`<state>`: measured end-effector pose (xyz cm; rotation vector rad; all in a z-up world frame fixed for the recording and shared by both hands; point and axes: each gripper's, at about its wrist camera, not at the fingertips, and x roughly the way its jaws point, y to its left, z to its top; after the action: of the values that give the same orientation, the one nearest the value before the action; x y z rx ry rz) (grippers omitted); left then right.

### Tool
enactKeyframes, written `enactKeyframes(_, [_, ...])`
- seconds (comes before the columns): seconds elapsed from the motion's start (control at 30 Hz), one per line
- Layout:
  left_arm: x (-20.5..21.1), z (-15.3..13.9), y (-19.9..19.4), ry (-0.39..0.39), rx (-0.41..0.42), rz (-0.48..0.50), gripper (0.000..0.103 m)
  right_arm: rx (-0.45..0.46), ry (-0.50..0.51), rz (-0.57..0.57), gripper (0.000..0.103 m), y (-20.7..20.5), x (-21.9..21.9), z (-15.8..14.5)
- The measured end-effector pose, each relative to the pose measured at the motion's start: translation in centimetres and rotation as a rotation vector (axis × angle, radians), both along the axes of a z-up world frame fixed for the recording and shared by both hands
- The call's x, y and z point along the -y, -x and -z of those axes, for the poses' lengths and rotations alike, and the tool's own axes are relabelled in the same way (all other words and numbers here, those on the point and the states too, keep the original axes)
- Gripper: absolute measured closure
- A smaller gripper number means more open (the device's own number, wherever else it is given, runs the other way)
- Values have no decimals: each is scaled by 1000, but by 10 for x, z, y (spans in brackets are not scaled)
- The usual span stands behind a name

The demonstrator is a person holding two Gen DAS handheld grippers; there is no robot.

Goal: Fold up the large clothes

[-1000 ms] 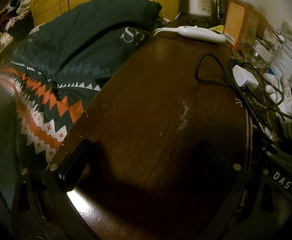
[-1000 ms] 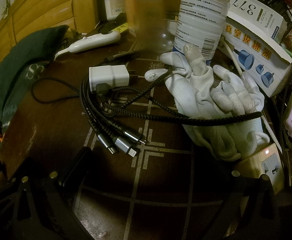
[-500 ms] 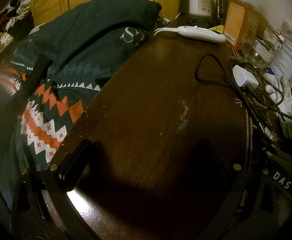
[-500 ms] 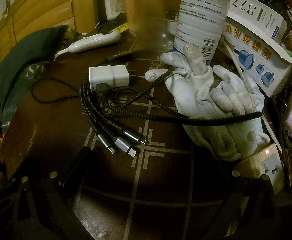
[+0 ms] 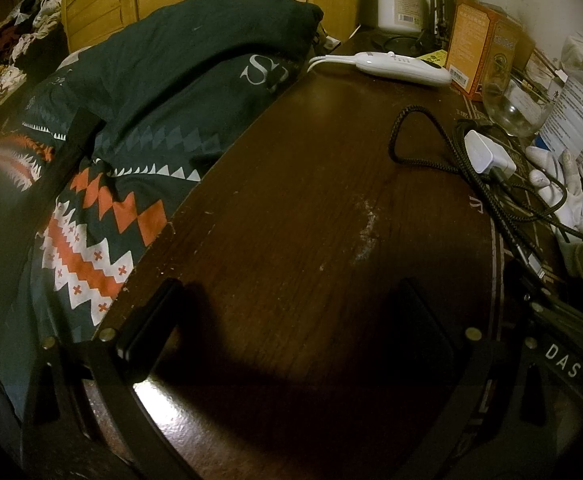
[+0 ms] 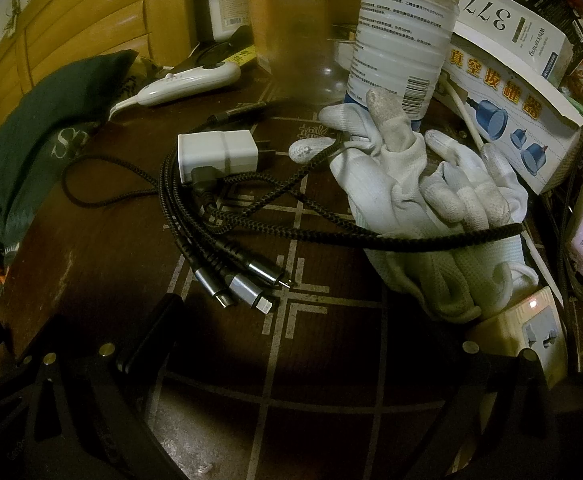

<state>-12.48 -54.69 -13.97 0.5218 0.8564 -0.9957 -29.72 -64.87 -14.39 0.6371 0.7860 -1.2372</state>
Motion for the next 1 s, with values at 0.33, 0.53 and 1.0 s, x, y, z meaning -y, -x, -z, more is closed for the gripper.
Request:
enactKeyframes(0.33, [0, 0, 0, 1, 0, 0, 0, 0, 0, -1, 0, 0, 0, 0])
enactKeyframes(0.53, [0, 0, 0, 1, 0, 1, 0, 0, 0, -1, 0, 0, 0, 0])
enactKeyframes(1.0, [-3, -1, -1, -47, -33, 166, 0, -3, -9, -35, 0, 0, -1, -1])
